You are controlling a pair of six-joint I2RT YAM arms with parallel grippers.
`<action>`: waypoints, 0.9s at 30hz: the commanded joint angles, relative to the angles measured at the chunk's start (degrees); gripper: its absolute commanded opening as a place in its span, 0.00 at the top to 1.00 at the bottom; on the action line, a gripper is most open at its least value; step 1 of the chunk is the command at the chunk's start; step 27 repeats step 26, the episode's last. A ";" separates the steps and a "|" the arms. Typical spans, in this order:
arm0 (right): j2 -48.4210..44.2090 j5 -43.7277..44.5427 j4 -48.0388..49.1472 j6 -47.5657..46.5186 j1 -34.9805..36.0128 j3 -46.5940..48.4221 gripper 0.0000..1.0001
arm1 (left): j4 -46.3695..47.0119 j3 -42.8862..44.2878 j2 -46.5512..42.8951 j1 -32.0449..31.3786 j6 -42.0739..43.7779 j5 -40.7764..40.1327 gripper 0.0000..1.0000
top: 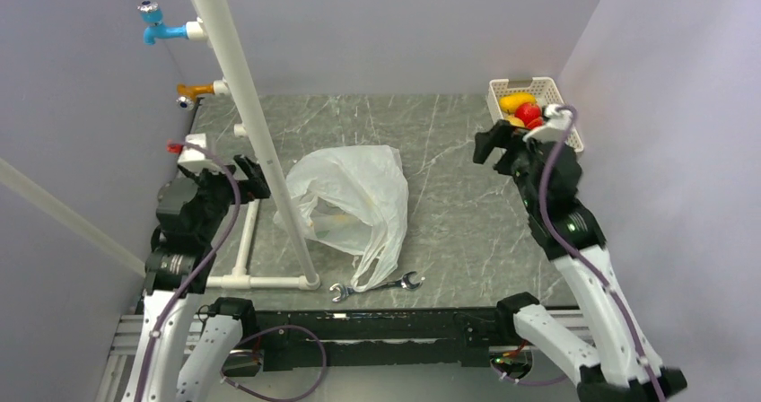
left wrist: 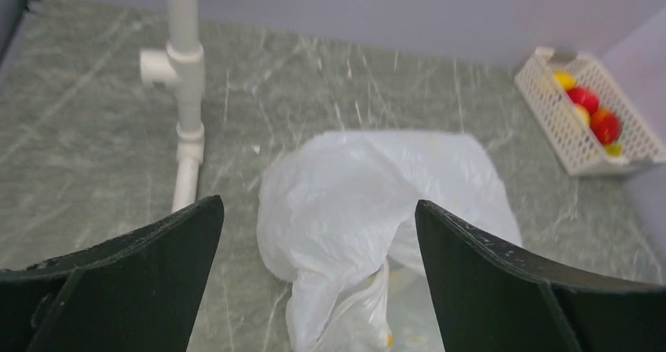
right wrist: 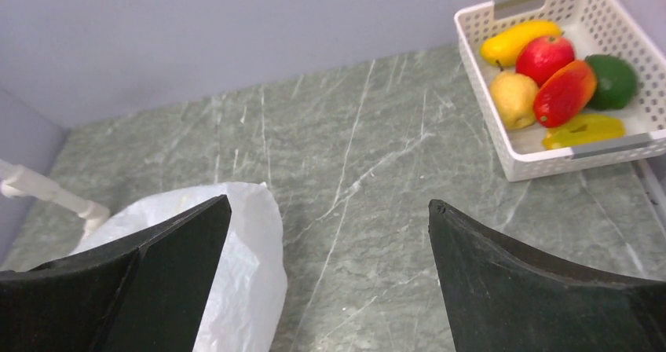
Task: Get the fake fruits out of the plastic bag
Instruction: Reset both arms
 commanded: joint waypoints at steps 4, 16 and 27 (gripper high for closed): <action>-13.67 5.57 -7.35 1.83 -0.03 1.29 0.00 | 1.90 7.48 -3.51 0.25 -2.95 -4.70 0.01; -20.27 4.36 -8.36 -2.18 -0.03 4.23 0.00 | 0.59 10.57 -9.31 0.24 -0.79 -3.45 0.00; -23.92 5.26 -5.47 -1.22 -0.03 1.45 0.00 | -0.14 11.02 -9.87 0.25 1.34 -3.71 0.01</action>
